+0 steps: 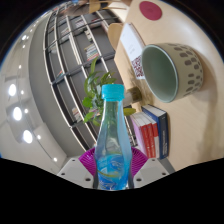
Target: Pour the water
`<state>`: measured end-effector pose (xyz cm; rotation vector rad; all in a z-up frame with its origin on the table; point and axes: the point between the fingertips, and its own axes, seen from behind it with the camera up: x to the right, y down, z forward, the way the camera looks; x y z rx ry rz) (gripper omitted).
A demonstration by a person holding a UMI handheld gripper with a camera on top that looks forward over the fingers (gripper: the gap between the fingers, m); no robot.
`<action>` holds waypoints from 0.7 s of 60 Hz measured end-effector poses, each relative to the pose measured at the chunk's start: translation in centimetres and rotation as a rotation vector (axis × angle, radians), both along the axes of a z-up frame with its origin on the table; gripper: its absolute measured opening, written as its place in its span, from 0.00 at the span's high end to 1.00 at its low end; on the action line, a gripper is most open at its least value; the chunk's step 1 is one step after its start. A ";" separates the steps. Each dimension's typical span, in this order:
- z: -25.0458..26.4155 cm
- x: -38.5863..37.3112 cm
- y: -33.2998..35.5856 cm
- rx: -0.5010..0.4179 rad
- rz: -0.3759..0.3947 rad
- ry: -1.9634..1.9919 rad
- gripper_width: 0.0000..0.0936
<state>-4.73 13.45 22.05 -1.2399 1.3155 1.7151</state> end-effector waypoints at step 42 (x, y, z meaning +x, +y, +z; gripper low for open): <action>3.4 3.3 0.1 0.041 0.004 -0.297 0.53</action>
